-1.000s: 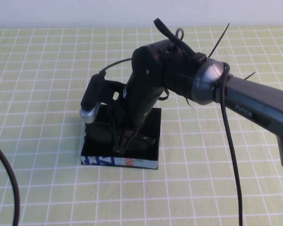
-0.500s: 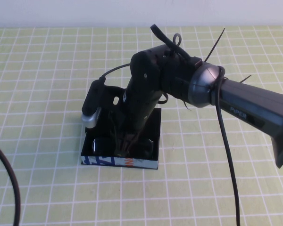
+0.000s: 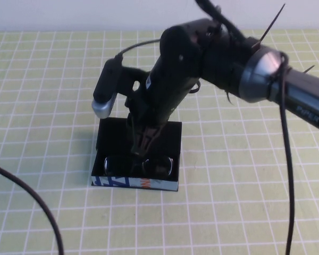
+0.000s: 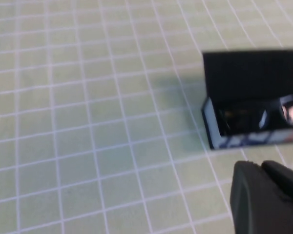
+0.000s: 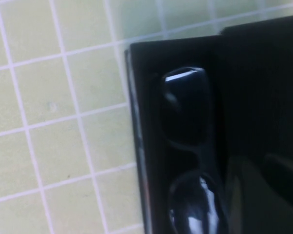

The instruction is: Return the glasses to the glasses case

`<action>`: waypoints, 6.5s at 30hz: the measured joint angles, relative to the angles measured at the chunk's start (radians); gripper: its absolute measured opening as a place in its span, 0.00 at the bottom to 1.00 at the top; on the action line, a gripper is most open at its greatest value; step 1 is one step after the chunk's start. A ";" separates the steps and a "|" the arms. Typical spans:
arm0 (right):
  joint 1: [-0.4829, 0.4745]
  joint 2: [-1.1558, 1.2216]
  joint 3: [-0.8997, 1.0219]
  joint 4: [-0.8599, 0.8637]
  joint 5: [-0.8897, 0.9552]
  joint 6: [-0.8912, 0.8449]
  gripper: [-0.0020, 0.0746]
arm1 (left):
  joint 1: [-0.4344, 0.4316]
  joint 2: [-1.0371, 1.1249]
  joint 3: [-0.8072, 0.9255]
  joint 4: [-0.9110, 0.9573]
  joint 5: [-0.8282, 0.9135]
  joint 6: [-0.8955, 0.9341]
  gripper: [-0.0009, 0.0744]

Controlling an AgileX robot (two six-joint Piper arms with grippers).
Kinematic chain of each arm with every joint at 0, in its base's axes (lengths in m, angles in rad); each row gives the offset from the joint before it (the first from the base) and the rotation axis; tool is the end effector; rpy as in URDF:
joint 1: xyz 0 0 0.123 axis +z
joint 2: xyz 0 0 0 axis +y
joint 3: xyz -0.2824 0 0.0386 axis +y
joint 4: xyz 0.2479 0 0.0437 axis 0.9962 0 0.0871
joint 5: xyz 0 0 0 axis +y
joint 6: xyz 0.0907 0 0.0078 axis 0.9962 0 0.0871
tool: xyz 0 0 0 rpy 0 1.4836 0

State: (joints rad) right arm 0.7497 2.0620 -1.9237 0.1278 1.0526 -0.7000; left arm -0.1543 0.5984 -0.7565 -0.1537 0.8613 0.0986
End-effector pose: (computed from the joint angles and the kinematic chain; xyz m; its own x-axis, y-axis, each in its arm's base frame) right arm 0.3296 0.3206 0.2822 -0.1003 -0.9004 -0.4233 -0.9619 0.1965 -0.1901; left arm 0.0976 -0.0259 0.3442 -0.5667 0.0861 -0.8194 0.2456 0.9670 -0.0682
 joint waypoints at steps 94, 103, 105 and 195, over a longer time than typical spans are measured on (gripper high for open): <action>-0.176 0.260 -0.257 0.520 0.165 0.480 0.00 | -0.053 1.061 -0.172 -0.678 -0.034 0.887 0.01; -0.121 0.237 -0.144 0.423 0.170 0.504 0.00 | -0.053 0.899 -0.327 -0.172 0.119 0.286 0.01; -0.119 0.237 -0.122 0.407 0.170 0.504 0.00 | -0.053 0.846 -0.327 -0.139 0.121 0.224 0.01; -0.121 -1.977 1.564 0.024 -0.412 0.458 0.00 | -0.053 -0.153 0.297 -0.214 -0.366 0.162 0.01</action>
State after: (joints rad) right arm 0.6287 0.0851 -0.3598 0.1516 0.6408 -0.2417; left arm -0.2077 0.4450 -0.4594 -0.3682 0.4955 0.2602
